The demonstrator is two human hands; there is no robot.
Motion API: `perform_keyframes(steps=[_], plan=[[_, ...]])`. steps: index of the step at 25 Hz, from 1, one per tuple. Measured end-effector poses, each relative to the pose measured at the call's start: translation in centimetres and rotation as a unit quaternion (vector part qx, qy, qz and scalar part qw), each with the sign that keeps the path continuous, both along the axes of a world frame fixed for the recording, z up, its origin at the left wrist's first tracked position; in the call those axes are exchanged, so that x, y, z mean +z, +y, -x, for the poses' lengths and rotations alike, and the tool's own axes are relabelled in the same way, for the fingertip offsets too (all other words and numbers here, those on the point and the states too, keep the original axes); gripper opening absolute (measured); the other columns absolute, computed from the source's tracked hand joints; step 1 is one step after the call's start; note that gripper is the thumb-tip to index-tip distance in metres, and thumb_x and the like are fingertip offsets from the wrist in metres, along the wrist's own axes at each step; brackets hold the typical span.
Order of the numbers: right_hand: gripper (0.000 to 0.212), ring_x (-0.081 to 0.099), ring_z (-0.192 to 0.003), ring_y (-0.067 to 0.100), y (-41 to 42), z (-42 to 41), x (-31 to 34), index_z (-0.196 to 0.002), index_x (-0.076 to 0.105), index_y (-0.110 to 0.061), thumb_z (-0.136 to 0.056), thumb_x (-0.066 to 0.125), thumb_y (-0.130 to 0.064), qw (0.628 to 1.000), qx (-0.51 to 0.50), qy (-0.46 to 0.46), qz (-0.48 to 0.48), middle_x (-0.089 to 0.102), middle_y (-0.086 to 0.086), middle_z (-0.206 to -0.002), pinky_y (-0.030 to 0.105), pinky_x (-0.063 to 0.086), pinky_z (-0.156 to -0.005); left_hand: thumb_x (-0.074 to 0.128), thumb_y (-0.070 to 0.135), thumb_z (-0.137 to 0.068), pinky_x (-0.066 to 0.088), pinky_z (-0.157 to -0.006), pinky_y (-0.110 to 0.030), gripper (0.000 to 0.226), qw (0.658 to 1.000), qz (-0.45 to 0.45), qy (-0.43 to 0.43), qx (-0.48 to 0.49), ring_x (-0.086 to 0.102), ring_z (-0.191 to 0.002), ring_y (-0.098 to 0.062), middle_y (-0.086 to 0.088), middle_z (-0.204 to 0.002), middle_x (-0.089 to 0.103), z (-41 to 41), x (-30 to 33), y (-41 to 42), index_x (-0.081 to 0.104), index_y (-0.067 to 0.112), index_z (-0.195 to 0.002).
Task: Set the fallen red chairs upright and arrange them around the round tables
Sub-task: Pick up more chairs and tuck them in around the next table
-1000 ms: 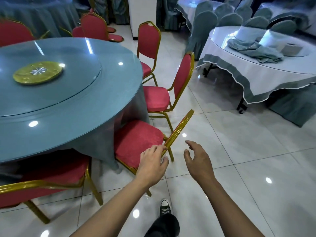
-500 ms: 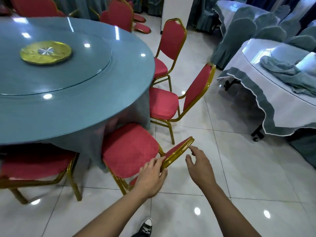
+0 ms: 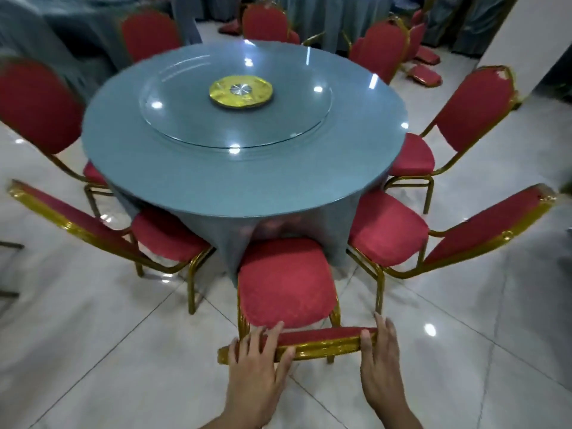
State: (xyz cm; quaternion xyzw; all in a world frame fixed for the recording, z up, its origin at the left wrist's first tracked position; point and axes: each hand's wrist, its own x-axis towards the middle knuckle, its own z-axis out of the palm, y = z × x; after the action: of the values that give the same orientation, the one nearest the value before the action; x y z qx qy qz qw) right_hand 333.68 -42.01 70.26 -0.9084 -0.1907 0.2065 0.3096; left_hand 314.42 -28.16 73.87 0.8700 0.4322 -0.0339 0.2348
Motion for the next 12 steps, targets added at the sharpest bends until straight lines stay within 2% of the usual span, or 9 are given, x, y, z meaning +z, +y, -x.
perform_keyframes(steps=[2, 5, 8, 10, 12], plan=[[0.081, 0.007, -0.152, 0.018, 0.5, -0.6, -0.2, -0.154, 0.019, -0.039, -0.086, 0.01, -0.082, 0.999, -0.001, 0.002, -0.049, 0.009, -0.002, -0.166, 0.048, 0.017, -0.121, 0.01, 0.068, -0.1, 0.02, -0.119, -0.049, 0.057, 0.996, -0.028, -0.065, 0.06, 0.049, -0.13, -0.018, 0.006, -0.138, 0.053, -0.7, -1.1, -0.5, 0.035, 0.048, -0.147], [0.083, 0.002, -0.152, 0.014, 2.1, -2.9, -0.1, -0.155, 0.016, -0.039, -0.084, 0.014, -0.084, 0.996, 0.077, 0.018, -0.036, 0.003, -0.004, -0.166, 0.049, 0.018, -0.12, 0.007, 0.068, -0.1, 0.006, -0.124, -0.046, 0.06, 0.993, -0.035, -0.088, 0.073, 0.034, -0.14, -0.011, 0.009, -0.145, 0.042, -1.8, -1.2, 1.2, 0.031, 0.045, -0.151], [0.085, 0.002, -0.152, 0.018, 5.2, -6.2, -0.3, -0.155, 0.019, -0.032, -0.087, 0.016, -0.082, 0.991, 0.12, 0.013, -0.051, 0.009, 0.005, -0.164, 0.049, 0.019, -0.121, 0.006, 0.069, -0.099, 0.005, -0.124, -0.047, 0.064, 0.987, -0.057, -0.117, 0.091, 0.032, -0.142, -0.01, 0.009, -0.146, 0.04, -4.0, -0.9, 4.5, 0.031, 0.043, -0.151], [0.079, 0.007, -0.152, 0.023, 7.6, -7.5, 0.1, -0.153, 0.024, -0.027, -0.091, 0.02, -0.077, 0.99, 0.129, 0.004, -0.056, 0.017, 0.01, -0.161, 0.05, 0.02, -0.12, 0.008, 0.07, -0.098, 0.009, -0.123, -0.048, 0.064, 0.988, -0.05, -0.114, 0.091, 0.031, -0.142, -0.011, 0.009, -0.146, 0.042, -5.3, -0.9, 6.9, 0.032, 0.043, -0.151], [0.062, 0.012, -0.15, 0.029, 8.7, -7.6, 0.0, -0.148, 0.027, -0.029, -0.097, 0.025, -0.067, 0.987, 0.14, -0.026, -0.067, 0.025, 0.013, -0.157, 0.053, 0.023, -0.119, 0.009, 0.069, -0.098, 0.014, -0.123, -0.046, 0.064, 0.986, -0.061, -0.114, 0.101, 0.031, -0.142, -0.01, 0.009, -0.147, 0.044, -5.7, -1.3, 8.3, 0.035, 0.042, -0.15]])
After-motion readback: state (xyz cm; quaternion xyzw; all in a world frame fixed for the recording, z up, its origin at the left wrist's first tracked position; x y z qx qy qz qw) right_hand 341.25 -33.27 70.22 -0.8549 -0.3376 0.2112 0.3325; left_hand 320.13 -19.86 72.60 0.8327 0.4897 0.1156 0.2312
